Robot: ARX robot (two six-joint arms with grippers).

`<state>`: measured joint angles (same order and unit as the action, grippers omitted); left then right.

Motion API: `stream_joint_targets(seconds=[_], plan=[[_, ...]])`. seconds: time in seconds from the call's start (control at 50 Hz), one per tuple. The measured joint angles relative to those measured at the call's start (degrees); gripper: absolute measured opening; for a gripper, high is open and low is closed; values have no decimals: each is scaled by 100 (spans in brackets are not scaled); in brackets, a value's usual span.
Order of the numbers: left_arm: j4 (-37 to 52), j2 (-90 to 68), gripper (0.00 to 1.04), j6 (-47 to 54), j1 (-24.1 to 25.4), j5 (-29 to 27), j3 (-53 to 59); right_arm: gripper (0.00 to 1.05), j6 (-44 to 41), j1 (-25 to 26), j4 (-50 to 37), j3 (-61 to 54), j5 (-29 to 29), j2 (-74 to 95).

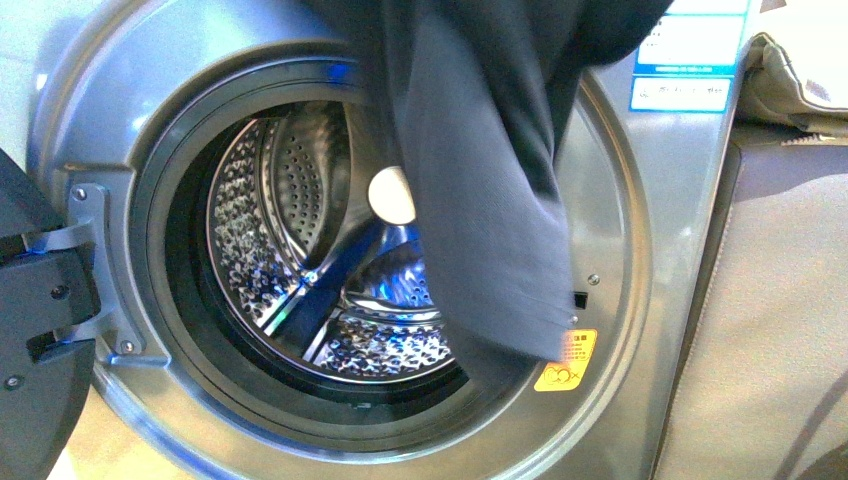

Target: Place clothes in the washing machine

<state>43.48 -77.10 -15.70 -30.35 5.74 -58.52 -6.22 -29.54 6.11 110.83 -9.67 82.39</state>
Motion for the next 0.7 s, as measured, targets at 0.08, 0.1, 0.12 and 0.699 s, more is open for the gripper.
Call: stream_joint_targets(seconds=[0.08,0.1,0.12,0.699], plan=[[15,151,7,70,22,114,407,97,0,0,0,0,-2,0],[15,195,7,96,28,170,581,97,2,0,0,0,-2,0],[15,229,7,116,37,199,702,97,2,0,0,0,-2,0],[-780,-153,7,911,1080,280,1703,97,0,0,-4,0,0,-4]])
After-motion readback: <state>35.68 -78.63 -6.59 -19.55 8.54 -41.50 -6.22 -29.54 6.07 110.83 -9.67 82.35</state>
